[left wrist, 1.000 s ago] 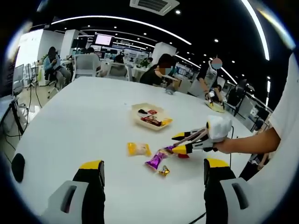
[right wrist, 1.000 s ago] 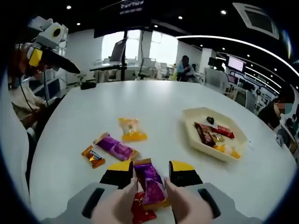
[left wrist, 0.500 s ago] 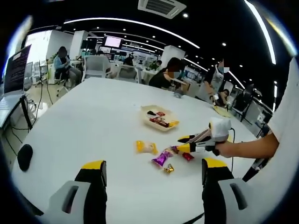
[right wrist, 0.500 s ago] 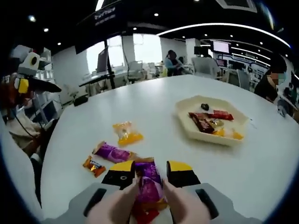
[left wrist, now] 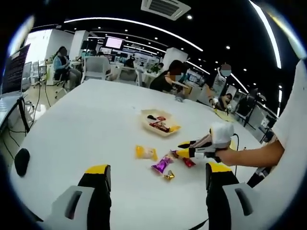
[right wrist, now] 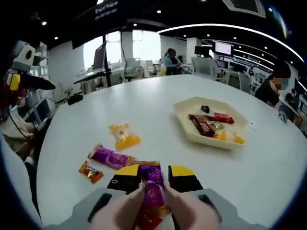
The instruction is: Place the target food into the container with the food tongs after gripping and lifting it, then release it inside without dropping or visibly crushing the food.
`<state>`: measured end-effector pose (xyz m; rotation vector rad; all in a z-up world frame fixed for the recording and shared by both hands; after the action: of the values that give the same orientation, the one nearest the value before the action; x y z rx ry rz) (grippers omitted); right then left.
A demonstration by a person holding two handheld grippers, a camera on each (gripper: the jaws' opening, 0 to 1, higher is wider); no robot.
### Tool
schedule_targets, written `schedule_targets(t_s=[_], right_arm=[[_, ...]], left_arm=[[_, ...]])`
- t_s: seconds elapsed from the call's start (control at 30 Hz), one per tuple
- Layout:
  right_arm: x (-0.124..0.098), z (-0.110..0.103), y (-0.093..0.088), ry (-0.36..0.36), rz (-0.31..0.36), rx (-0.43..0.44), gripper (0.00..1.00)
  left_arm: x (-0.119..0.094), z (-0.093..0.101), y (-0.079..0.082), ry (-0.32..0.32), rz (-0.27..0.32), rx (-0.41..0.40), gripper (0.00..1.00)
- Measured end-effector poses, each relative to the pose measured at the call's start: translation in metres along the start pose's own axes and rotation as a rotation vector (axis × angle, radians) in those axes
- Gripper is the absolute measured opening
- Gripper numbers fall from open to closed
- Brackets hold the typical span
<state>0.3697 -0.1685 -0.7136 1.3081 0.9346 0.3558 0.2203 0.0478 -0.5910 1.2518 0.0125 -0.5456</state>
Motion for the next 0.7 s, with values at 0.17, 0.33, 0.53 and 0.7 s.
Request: schedule_targets(t_s=[0.17,0.33,0.53,0.7], right_arm=[[-0.001,-0.002,0.001,-0.015,-0.007,0.003,0.21],[0.000,0.000,0.002,-0.035,-0.013,0.020,0.21],[-0.008,0.006,0.009,-0.059,-0.008,0.022,0.21],[-0.018,0.017,0.023,-0.087,0.031,0.049,0.21]], left_arm=[[-0.004,0.002,-0.003,-0.001,-0.018,0.017,0.81],[-0.004,0.000,0.001,0.009,-0.013,0.040,0.82],[-0.004,0.006,-0.005,-0.002,-0.044,0.074,0.83],[0.003,0.008,-0.005,-0.016,-0.062,0.105,0.83]])
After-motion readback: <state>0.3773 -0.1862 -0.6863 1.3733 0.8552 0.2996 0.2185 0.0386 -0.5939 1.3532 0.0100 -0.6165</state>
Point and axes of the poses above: the point that each gripper's makers call its tool centre point, and the gripper's own axes: x roughly forward along the fingers, z roughly to its right, y roughly out of its top, the point moved 4 cm from there along -x, roughly backward along the fingers, and after that the axes turned 10 degrees about z, right-handed, at the moved point
